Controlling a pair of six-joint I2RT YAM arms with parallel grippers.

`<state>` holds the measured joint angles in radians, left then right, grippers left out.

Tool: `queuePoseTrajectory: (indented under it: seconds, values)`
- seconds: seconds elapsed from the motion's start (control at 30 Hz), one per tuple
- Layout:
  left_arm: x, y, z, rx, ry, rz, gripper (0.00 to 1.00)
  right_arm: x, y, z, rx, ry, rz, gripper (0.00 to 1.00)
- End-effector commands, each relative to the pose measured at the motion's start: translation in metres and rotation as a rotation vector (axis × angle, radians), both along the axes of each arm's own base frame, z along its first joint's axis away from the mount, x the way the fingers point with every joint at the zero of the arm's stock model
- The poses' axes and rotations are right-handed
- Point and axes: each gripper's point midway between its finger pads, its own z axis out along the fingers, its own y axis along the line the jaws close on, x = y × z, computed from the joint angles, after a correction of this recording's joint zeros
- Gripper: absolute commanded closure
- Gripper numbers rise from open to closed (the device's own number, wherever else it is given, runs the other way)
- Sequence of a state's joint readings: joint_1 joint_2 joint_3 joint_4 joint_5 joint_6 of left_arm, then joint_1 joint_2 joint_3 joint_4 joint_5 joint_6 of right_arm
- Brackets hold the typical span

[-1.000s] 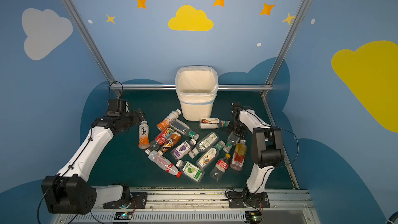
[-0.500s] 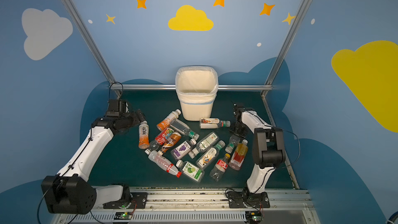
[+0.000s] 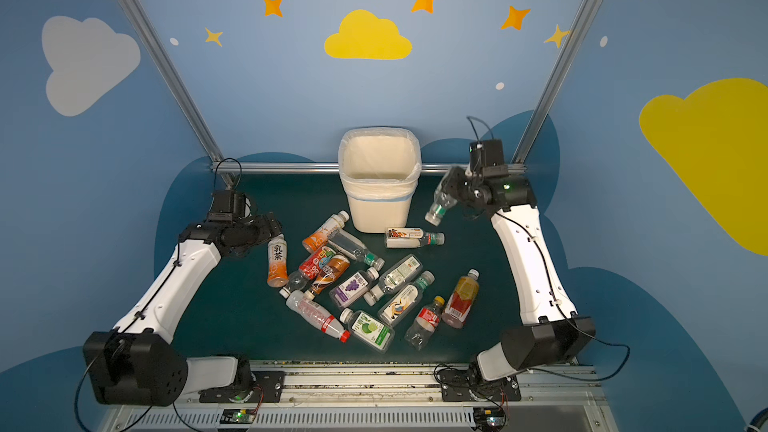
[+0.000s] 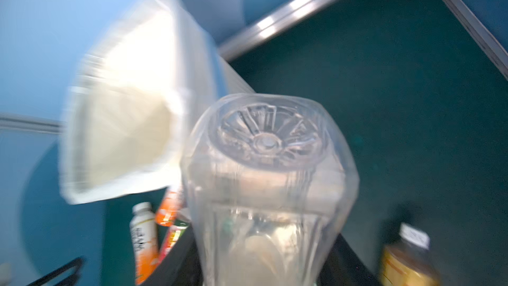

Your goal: Throw the plastic bottles in the bin

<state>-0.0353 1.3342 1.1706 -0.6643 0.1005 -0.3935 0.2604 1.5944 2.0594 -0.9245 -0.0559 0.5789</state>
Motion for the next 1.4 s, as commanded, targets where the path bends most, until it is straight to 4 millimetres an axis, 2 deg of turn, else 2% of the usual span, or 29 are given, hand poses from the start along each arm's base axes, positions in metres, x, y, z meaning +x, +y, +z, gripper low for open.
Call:
queuePoseTrajectory:
  seconds: [0.0,0.07,0.13,0.17,0.3,0.4,0.43,0.53,0.63,0.73,0.83,1.0,1.07,1.2,1.37]
  values:
    - [0.001,-0.011,0.008,-0.012,-0.002,-0.045,0.05,0.036,0.054,0.059,0.083,-0.153,0.163,0.34]
    - [0.003,-0.016,0.008,-0.015,0.003,-0.056,0.05,0.064,0.080,0.068,0.158,-0.190,0.204,0.28]
    - [0.003,-0.019,0.008,-0.017,0.012,-0.068,0.05,0.081,0.084,0.060,0.209,-0.175,0.191,0.16]
    - [0.002,-0.021,0.008,-0.017,0.016,-0.074,0.06,0.086,0.083,0.053,0.220,-0.151,0.181,0.14]
    - [-0.006,-0.022,0.006,-0.012,0.030,-0.086,0.07,0.074,0.072,0.028,0.149,-0.080,0.175,0.14]
    - [-0.015,-0.021,0.004,-0.005,0.021,-0.093,0.10,0.045,0.056,0.010,0.131,-0.112,0.139,0.14]
    - [-0.019,-0.019,0.004,0.002,0.013,-0.087,0.12,0.029,0.049,0.000,0.123,-0.120,0.128,0.15]
    - [-0.028,-0.016,-0.001,0.011,0.010,-0.071,0.15,-0.018,0.023,-0.044,0.054,-0.052,0.080,0.18]
    - [-0.036,-0.016,-0.008,0.000,0.054,-0.061,0.22,-0.068,0.000,-0.093,-0.070,0.091,0.068,0.20]
    - [-0.038,-0.023,-0.017,-0.019,0.110,-0.095,0.28,-0.107,-0.016,-0.137,-0.191,0.233,0.067,0.21]
    - [-0.041,-0.024,-0.025,-0.029,0.159,-0.091,0.29,-0.134,-0.028,-0.171,-0.248,0.337,0.059,0.23]
    - [-0.044,-0.030,-0.029,-0.050,0.205,-0.086,0.29,-0.159,-0.020,-0.198,-0.204,0.410,0.117,0.27]
    - [-0.047,-0.044,-0.028,-0.073,0.227,-0.135,0.36,-0.165,-0.012,-0.205,-0.179,0.437,0.156,0.30]
    - [-0.062,-0.072,-0.031,-0.025,0.243,-0.241,0.35,-0.173,0.003,-0.216,-0.170,0.474,0.226,0.29]
    - [-0.077,-0.104,-0.035,0.014,0.205,-0.320,0.36,-0.180,0.014,-0.230,-0.156,0.523,0.266,0.29]
